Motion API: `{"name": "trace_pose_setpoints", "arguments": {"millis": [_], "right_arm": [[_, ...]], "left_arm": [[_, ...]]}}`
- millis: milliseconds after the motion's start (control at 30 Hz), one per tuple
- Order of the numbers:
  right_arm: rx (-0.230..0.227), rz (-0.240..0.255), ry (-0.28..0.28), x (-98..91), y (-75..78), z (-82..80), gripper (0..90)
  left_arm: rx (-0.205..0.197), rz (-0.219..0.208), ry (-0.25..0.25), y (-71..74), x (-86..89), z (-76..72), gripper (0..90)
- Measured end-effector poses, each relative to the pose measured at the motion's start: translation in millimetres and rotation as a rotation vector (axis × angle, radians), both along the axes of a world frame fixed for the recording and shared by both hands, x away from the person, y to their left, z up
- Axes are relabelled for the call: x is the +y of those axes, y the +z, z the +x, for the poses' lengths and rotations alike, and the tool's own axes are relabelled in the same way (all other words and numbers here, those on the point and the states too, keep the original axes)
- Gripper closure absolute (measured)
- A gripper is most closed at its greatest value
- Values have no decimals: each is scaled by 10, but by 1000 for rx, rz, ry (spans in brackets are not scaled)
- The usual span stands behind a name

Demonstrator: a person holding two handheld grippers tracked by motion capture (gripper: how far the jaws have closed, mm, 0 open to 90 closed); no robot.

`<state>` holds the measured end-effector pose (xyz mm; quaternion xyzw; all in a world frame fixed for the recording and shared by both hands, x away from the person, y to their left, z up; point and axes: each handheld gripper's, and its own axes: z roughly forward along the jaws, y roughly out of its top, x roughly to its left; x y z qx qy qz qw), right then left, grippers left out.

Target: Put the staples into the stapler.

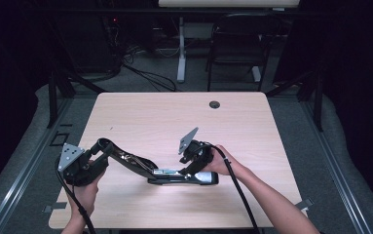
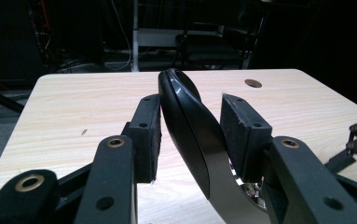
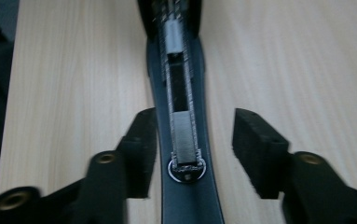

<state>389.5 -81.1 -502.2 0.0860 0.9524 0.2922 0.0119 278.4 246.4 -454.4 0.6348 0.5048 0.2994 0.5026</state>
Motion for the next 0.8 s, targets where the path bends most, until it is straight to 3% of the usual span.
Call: {"name": "trace_pose_setpoints", "arguments": {"millis": [67,300,600,800], "right_arm": [[-1,34,-38,-40,42,-2,433],[-32,67,-140,-199,169,-24,365],[-77,51,-218,-318,238,-75,540],[-105,24,-215,-326,275,-144,684]], "left_arm": [[0,1,1,0,-1,0,596],[0,3,2,1,-4,0,597],[-3,0,0,-2,-1,2,596],[-1,3,0,1,-2,3,596]]}}
